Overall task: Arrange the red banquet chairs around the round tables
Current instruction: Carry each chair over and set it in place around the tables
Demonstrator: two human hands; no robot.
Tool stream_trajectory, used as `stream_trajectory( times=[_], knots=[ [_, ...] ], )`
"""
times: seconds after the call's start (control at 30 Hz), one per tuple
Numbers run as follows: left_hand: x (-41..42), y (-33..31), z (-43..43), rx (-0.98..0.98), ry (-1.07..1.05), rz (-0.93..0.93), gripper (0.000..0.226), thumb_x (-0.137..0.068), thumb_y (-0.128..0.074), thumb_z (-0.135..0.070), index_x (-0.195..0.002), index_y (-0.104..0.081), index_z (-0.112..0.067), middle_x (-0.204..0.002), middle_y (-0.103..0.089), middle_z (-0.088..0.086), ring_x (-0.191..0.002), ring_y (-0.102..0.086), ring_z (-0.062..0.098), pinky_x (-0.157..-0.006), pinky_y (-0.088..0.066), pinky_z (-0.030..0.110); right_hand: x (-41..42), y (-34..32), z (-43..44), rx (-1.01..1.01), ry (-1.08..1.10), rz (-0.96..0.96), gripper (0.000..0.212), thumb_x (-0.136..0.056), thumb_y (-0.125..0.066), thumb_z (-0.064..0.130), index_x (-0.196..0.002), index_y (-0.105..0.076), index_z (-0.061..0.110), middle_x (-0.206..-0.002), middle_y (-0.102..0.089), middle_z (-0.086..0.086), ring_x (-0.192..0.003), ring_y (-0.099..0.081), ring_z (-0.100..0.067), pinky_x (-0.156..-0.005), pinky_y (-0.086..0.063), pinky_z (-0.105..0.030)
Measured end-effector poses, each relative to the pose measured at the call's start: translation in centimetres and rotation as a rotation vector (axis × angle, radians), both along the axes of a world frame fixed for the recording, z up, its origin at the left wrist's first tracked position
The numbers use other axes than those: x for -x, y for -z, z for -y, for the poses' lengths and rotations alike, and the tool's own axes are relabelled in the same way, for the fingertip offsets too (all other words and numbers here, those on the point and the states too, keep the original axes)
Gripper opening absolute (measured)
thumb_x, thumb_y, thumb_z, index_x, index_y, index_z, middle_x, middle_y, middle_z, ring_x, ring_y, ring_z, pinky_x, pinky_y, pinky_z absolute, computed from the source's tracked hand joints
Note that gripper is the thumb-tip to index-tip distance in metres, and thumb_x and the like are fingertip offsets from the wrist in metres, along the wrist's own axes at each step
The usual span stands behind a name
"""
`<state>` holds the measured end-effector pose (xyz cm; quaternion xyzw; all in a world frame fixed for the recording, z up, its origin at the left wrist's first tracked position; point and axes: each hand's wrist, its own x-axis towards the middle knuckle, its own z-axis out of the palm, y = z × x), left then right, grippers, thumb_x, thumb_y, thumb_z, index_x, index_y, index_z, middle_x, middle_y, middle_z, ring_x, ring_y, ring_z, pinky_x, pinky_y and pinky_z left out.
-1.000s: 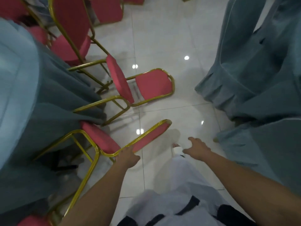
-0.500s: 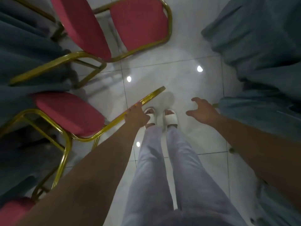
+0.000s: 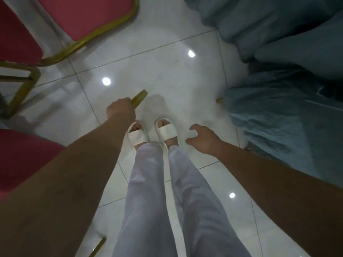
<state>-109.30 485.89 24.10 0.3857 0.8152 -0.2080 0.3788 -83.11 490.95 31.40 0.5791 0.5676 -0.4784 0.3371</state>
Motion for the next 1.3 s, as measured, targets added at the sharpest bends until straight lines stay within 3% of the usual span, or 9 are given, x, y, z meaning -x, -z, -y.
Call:
stream_trajectory(
  times=[0.33, 0.53, 0.67, 0.73, 0.8, 0.9, 1.03, 1.23, 1.3],
  knots=[
    [-1.0, -14.0, 5.1, -0.001, -0.02, 0.044, 0.026, -0.084, -0.059, -0.009, -0.108, -0.064, -0.021, -0.077, -0.049, -0.002, -0.072, -0.05, 0.02, -0.066, -0.041, 0.031, 0.8, -10.3, -3.6, -0.038, -0.014, -0.054, 0.069, -0.084, -0.074, 0.031, -0.144, -0.043, 0.019, -0.146, -0.045, -0.011, -0.124, -0.051, -0.027, -0.089, -0.043, -0.026],
    [-0.3, -30.0, 7.6, -0.099, -0.117, 0.077, 0.036, -0.08, -0.057, -0.007, -0.107, -0.066, -0.029, -0.092, -0.065, 0.0, -0.09, -0.065, 0.027, -0.067, -0.047, 0.031, 5.8, -20.5, -4.4, -0.093, -0.24, -0.167, 0.091, -0.078, -0.077, 0.037, -0.152, -0.026, 0.026, -0.15, -0.035, -0.013, -0.132, -0.041, -0.033, -0.105, -0.042, -0.046],
    [0.2, -39.7, 10.0, -0.261, -0.25, 0.067, 0.03, -0.077, -0.06, -0.013, -0.097, -0.064, -0.035, -0.078, -0.063, -0.009, -0.077, -0.063, 0.02, -0.063, -0.048, 0.031, 11.2, -24.0, -2.9, -0.147, -0.5, -0.393, 0.105, -0.073, -0.08, 0.044, -0.154, -0.013, 0.036, -0.16, -0.018, -0.008, -0.142, -0.027, -0.034, -0.11, -0.033, -0.053],
    [-0.1, -43.4, 12.0, -0.337, -0.308, 0.054, 0.036, -0.078, -0.064, -0.014, -0.104, -0.064, -0.039, -0.073, -0.061, -0.012, -0.072, -0.061, 0.015, -0.059, -0.048, 0.028, 13.6, -25.5, -3.0, -0.195, -0.604, -0.519, 0.094, -0.075, -0.079, 0.04, -0.151, -0.023, 0.037, -0.161, -0.018, -0.007, -0.145, -0.023, -0.032, -0.112, -0.03, -0.052],
    [-1.1, -46.4, 13.9, -0.39, -0.356, 0.029, 0.048, -0.078, -0.069, -0.013, -0.116, -0.063, -0.041, -0.069, -0.055, -0.017, -0.07, -0.058, 0.012, -0.056, -0.041, 0.022, 15.3, -27.2, -4.2, -0.266, -0.689, -0.631, 0.061, -0.078, -0.076, 0.032, -0.134, -0.052, 0.032, -0.152, -0.039, -0.006, -0.14, -0.034, -0.031, -0.109, -0.033, -0.049],
    [-3.1, -49.9, 17.5, -0.451, -0.461, -0.054, 0.06, -0.08, -0.073, -0.012, -0.13, -0.057, -0.041, -0.068, -0.053, -0.022, -0.063, -0.054, 0.0, -0.055, -0.036, 0.012, 17.4, -31.4, -5.6, -0.261, -0.814, -0.797, 0.012, -0.077, -0.076, 0.029, -0.086, -0.068, 0.025, -0.088, -0.067, 0.005, -0.09, -0.062, -0.022, -0.079, -0.045, -0.035],
    [-6.1, -53.9, 23.5, -0.607, -0.712, -0.069, 0.064, -0.079, -0.073, -0.005, -0.127, -0.057, -0.045, -0.077, -0.061, -0.026, -0.075, -0.059, -0.001, -0.06, -0.044, 0.017, 19.9, -38.8, -3.1, -0.343, -1.106, -1.036, 0.009, -0.076, -0.076, 0.034, -0.076, -0.069, 0.028, -0.066, -0.06, 0.009, -0.066, -0.053, -0.015, -0.054, -0.027, -0.024],
    [-13.2, -55.0, 34.1, -0.568, -1.037, -0.261, 0.056, -0.078, -0.076, -0.007, -0.121, -0.062, -0.041, -0.106, -0.063, -0.024, -0.092, -0.06, 0.003, -0.076, -0.052, 0.03, 20.7, -45.4, 8.6, -0.347, -1.467, -1.337, 0.018, -0.077, -0.069, 0.032, -0.068, -0.054, 0.027, -0.069, -0.053, 0.01, -0.067, -0.051, -0.016, -0.067, -0.029, -0.032],
    [-16.3, -52.9, 37.4, -0.48, -1.188, -0.336, 0.051, -0.079, -0.076, -0.009, -0.118, -0.064, -0.04, -0.104, -0.062, -0.023, -0.094, -0.059, 0.007, -0.076, -0.048, 0.03, 19.8, -44.7, 13.5, -0.244, -1.561, -1.426, 0.005, -0.083, -0.064, 0.032, -0.084, -0.06, 0.03, -0.082, -0.056, 0.009, -0.079, -0.055, -0.018, -0.084, -0.037, -0.035]
  ],
)
